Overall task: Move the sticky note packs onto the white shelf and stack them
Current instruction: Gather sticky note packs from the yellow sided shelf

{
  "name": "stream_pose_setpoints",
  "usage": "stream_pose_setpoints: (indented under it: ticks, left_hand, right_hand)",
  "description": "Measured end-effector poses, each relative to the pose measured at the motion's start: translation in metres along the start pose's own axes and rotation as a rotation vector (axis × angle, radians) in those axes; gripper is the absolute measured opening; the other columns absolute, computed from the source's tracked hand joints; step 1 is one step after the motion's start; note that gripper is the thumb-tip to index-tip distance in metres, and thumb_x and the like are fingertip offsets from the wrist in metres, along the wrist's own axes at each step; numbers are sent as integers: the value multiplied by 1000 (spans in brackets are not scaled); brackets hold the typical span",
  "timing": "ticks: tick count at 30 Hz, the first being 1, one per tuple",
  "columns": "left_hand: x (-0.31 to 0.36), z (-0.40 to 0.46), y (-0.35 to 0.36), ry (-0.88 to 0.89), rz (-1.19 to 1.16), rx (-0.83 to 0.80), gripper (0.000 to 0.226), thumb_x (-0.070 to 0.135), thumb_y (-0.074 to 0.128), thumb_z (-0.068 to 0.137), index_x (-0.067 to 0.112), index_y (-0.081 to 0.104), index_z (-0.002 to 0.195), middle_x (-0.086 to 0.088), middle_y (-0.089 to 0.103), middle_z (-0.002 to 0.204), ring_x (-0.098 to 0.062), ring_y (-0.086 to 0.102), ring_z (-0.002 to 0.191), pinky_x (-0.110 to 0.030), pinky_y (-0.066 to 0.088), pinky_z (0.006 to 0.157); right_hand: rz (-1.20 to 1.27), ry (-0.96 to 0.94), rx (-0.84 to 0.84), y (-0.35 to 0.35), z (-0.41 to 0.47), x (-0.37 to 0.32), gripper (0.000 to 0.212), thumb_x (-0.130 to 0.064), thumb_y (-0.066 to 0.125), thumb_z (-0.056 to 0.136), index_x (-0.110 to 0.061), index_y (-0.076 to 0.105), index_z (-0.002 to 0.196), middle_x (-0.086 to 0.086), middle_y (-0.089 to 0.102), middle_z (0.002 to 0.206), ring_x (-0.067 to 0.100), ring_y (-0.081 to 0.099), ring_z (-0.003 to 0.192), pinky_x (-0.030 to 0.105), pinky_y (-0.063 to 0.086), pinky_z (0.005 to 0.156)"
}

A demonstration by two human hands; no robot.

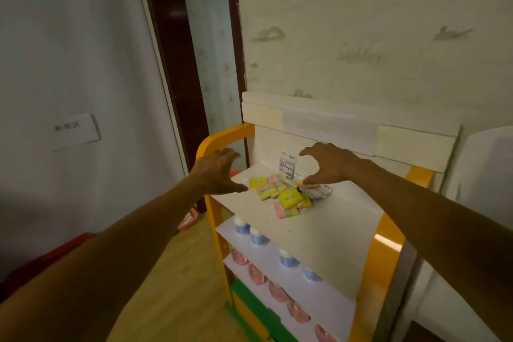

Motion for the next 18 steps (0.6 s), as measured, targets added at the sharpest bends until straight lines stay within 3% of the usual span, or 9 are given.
stream_pose_setpoints:
  ticks: [10,18]
  left_hand:
    - [-35,115,41,8,-32,-26,90,63,65,75,22,29,147,-2,27,155,-24,25,143,-44,27,112]
    - [-47,190,121,74,-146,-90,94,69,65,71,22,31,145,-3,29,154,-25,33,138,-46,38,106]
  right_hand:
    - [83,-1,13,30,118,11,86,-63,71,72,-34,34,144,1,40,145,25,40,132,43,40,104]
    - [135,133,-10,85,168,23,82,-60,72,72,-35,37,142,0,42,142,25,41,129,43,41,102]
Point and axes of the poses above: each hand's wrist, its own z-axis towards the middle knuckle, its own y-axis out of the palm, x = y × z, the point moved 6 cm from there along z, towards the middle knuckle
